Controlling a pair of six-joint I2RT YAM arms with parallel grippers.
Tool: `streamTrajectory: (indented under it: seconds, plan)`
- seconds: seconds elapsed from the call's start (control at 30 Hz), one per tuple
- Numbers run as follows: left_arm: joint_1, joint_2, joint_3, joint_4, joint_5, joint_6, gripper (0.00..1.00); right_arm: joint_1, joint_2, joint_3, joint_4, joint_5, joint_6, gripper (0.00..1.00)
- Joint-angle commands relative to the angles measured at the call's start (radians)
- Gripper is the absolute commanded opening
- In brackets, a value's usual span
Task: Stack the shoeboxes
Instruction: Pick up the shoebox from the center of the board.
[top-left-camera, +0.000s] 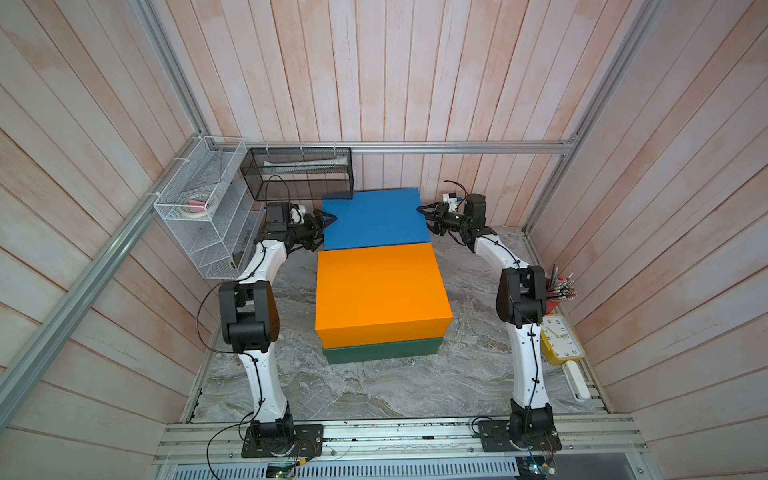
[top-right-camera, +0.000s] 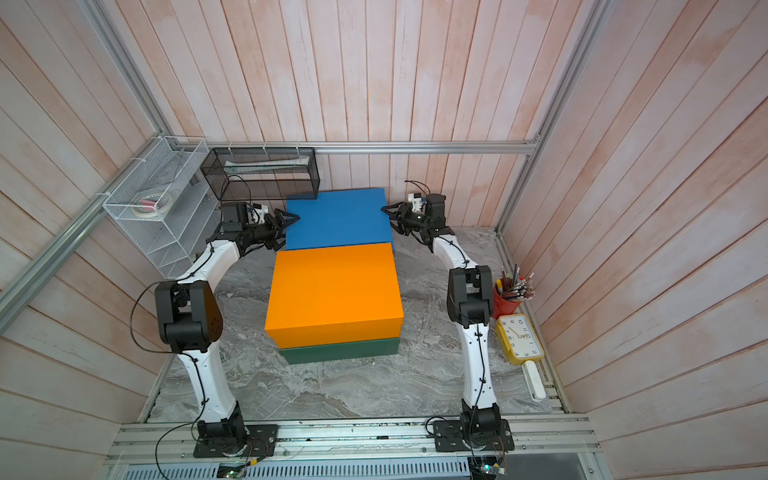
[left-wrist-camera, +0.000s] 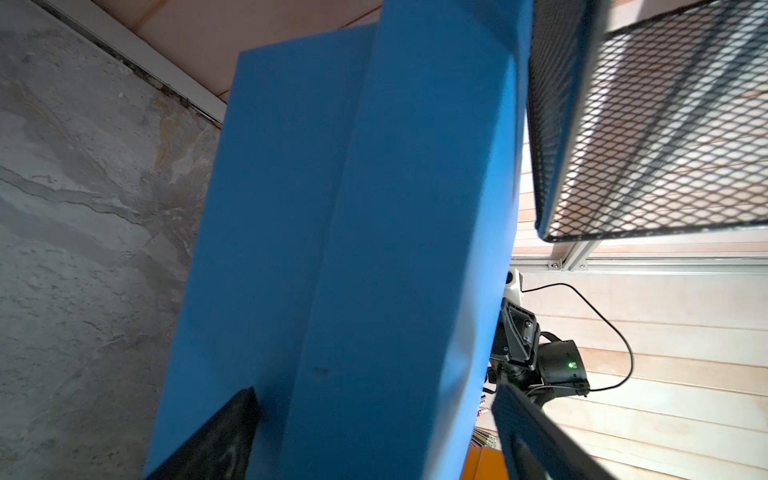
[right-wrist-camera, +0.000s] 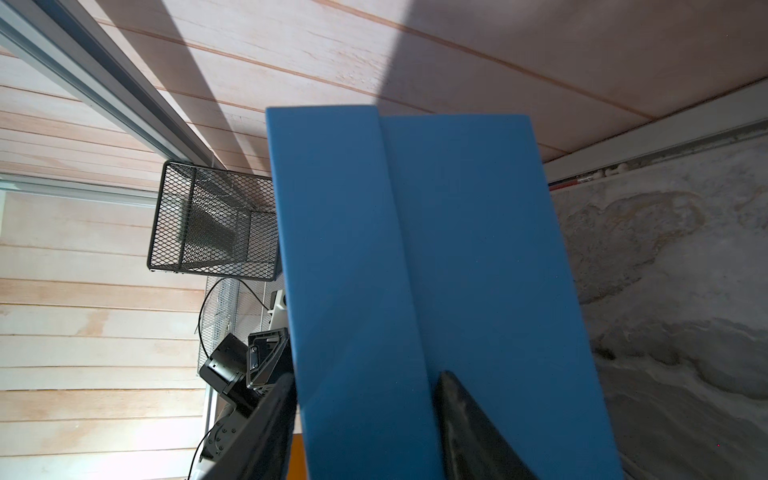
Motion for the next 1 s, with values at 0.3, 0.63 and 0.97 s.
streamTrajectory:
  seconds: [0.3,0.63,0.97]
  plan:
    - [-0.067,-0.102,-0.121,0.083,0.125,-0.011,0.92,0.095,-0.163,-0.217,0.141,-0.128,0.027,0.55]
    - [-0.077,-0.124,-0.147,0.089,0.108,-0.005,0.91,0.096,-0.198,-0.278,0.154,-0.123,0.011,0.55]
    - [-0.093,-0.18,-0.184,0.068,0.084,0.028,0.91,0.101,-0.231,-0.317,0.188,-0.137,0.006,0.55]
